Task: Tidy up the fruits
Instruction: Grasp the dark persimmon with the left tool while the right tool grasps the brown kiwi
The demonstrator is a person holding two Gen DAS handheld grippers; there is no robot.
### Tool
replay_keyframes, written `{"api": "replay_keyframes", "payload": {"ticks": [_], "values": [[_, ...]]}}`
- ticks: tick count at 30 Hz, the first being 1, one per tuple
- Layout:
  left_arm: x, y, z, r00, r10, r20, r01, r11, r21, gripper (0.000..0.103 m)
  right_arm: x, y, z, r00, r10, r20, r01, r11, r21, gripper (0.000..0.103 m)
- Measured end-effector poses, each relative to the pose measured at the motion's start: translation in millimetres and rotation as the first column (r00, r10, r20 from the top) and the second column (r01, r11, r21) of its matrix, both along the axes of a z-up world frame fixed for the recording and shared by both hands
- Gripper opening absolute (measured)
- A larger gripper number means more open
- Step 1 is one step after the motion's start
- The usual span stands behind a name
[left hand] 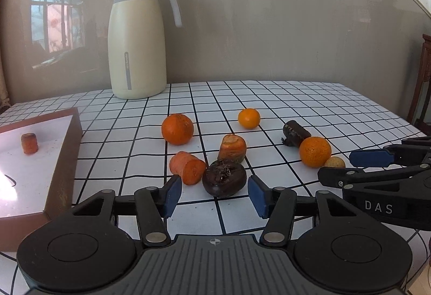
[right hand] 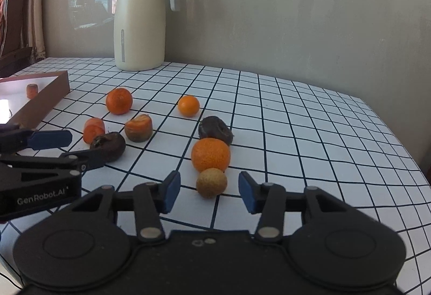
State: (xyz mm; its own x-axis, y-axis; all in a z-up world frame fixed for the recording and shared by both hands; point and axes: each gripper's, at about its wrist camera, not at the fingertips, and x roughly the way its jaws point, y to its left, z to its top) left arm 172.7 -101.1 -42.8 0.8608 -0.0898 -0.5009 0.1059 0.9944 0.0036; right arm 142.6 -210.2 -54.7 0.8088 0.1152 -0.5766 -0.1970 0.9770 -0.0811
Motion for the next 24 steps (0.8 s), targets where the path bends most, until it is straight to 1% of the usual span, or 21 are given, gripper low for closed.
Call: {"api": "replay_keyframes", "payload": {"ticks": [4,6,12,15,18,23,24], "values": [[12.0,-4.5,-4.2,0.999,-0.005,-0.032,0.005,1.000,0.000,0.049,5.5,-1.3,-5.6,1.000,-0.007,-0.028,0.007,1.000,-0.001,0.032],[16.2,-5.5,-5.7,0.999,-0.006,-0.042,0.005,1.000,-0.003,0.049,7.1,-4.6,-6.4,0.999,-0.006,-0.033,0.007,1.000,0.019,0.030],[21.7,-11.6,-6.6,0.998,-0.022,-0.066,0.022,1.000,-0.002,0.049,11.0,-5.5,-8.7,0.999,-0.002,-0.038,0.003,1.000,0.025,0.025],[23.8,-15.7,-4.9,0.998,-0.019,-0.066,0.020,1.000,0.013,0.049,12.5,-5.0,-8.7,0.999,-0.003,-0.044,0.005,0.999,0.035,0.019],[25.7,-15.7,-4.8,0.997,-0.006,-0.082,0.008,1.000,0.017,0.045,14.1,-2.2,-9.0,0.999,-0.001,-0.043,0.003,1.000,0.030,0.018],[30.4,-14.1,-4.4,0.996,-0.006,-0.090,0.007,1.000,0.009,0.044,14.5,-1.5,-9.6,0.999,-0.001,-0.039,0.002,1.000,0.028,0.018],[31.9,-14.0,-4.5,0.996,-0.007,-0.091,0.007,1.000,0.010,0.042,14.8,-1.6,-9.7,0.999,-0.002,-0.039,0.003,1.000,0.029,0.018]]}}
